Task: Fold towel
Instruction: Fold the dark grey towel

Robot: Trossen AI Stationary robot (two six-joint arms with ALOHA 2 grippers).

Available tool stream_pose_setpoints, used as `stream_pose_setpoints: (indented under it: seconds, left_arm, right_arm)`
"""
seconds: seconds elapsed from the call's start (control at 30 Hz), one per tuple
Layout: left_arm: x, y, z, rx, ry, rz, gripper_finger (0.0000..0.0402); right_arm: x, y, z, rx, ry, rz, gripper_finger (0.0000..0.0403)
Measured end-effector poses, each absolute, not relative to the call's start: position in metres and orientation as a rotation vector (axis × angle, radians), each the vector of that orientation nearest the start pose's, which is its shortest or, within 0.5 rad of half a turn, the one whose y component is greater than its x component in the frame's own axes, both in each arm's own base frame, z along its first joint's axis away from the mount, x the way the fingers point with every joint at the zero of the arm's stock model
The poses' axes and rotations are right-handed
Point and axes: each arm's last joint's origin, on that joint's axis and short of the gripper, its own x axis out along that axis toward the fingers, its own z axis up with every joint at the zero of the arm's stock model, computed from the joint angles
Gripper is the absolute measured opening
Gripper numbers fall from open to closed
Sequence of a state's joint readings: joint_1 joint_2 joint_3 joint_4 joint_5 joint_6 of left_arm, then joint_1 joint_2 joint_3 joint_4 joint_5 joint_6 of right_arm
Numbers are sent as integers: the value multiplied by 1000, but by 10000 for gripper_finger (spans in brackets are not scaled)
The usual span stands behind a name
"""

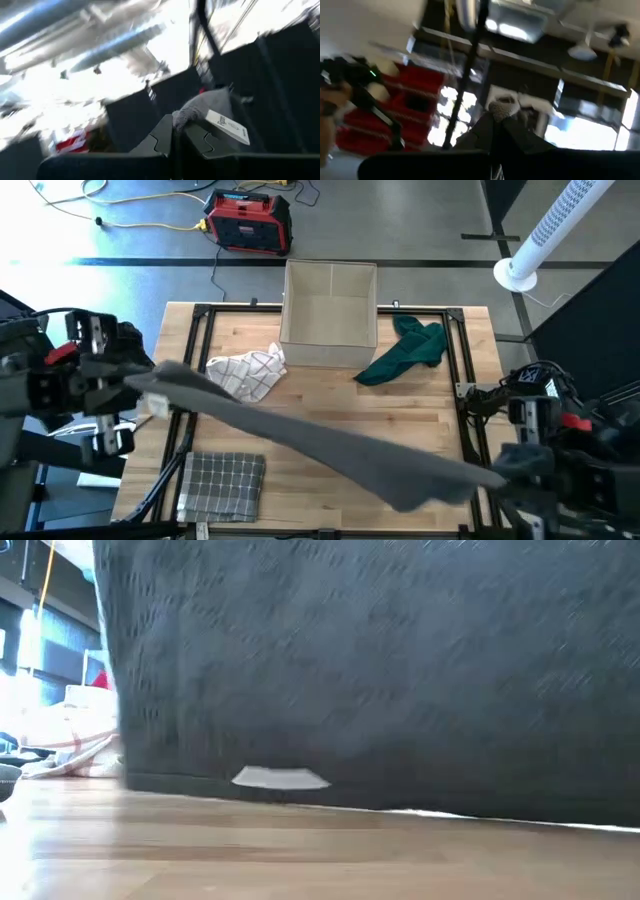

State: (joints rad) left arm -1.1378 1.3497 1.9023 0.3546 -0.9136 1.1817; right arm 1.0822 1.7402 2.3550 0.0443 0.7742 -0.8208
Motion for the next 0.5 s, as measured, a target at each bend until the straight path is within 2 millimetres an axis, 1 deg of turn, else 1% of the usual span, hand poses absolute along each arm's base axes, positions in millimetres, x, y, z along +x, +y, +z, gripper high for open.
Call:
stream_pose_setpoints:
  seconds: [0.1, 0.3, 0.4, 0.5]
  left_arm:
    - [103, -171, 607, 398, -566, 34, 0]
    - [109, -190, 603, 427, -650, -45, 0]
    - [114, -205, 597, 447, -665, -83, 0]
    - [118, -216, 592, 458, -667, -98, 0]
  right_arm:
    - [157, 258, 610, -299, -534, 172, 0]
    - [158, 261, 609, -317, -580, 227, 0]
    - [159, 270, 605, -312, -614, 297, 0]
    - [158, 280, 601, -338, -623, 326, 0]
